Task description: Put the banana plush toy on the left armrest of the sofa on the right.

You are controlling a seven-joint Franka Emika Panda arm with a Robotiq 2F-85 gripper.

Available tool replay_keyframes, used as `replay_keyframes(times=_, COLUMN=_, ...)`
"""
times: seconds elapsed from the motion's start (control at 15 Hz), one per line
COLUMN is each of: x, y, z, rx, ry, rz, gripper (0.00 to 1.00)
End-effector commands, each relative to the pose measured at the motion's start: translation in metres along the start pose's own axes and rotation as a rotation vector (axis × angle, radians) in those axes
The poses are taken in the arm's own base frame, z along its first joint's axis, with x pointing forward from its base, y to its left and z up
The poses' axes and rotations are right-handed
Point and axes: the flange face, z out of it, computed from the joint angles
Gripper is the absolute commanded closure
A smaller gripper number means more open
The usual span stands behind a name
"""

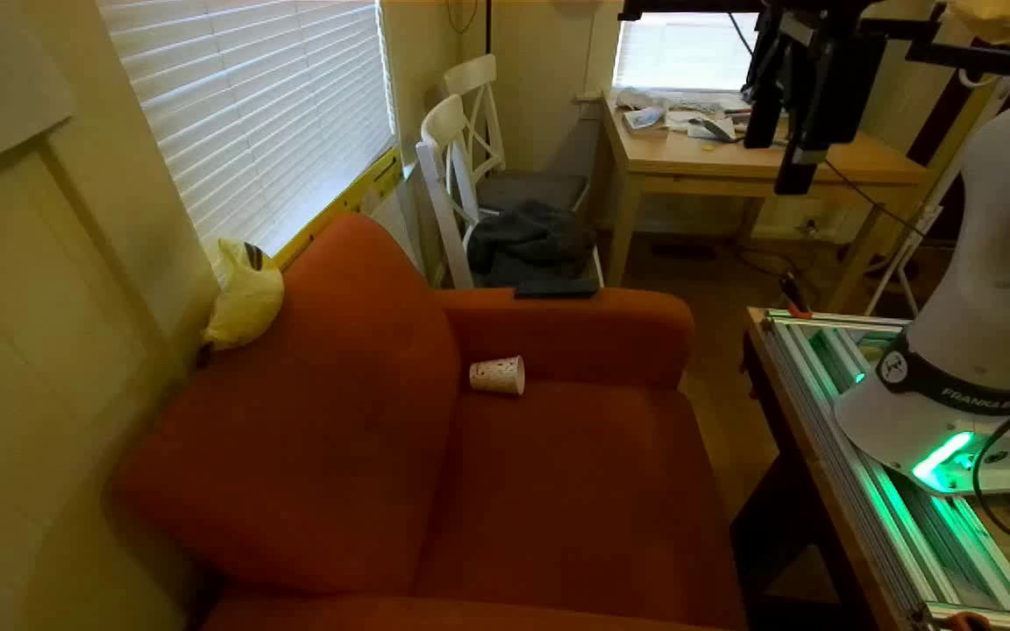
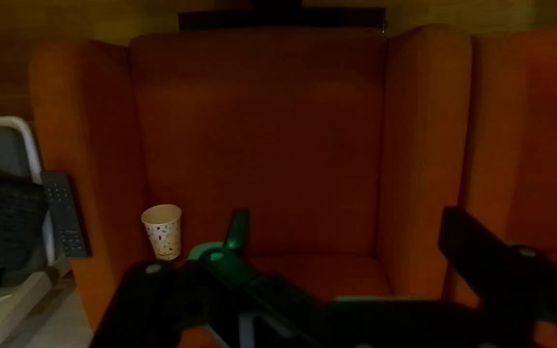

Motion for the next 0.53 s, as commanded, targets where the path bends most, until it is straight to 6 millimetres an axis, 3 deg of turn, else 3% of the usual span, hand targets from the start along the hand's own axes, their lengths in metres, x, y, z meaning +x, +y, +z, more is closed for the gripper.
replay_keyframes(times=0.0, x=0.0001, y=0.0001, z=-0.0006, rx=0.0, ry=-0.001, rz=0.0, gripper=0.0)
replay_keyframes(times=0.4, x=0.0001, y=0.0001, z=-0.0006, rx=0.0, ry=-0.001, rz=0.0, gripper=0.0)
replay_keyframes(times=0.47, x=0.0093, y=0.0059, z=0.0013, rx=-0.019, ry=0.022, rz=0.059, gripper=0.0)
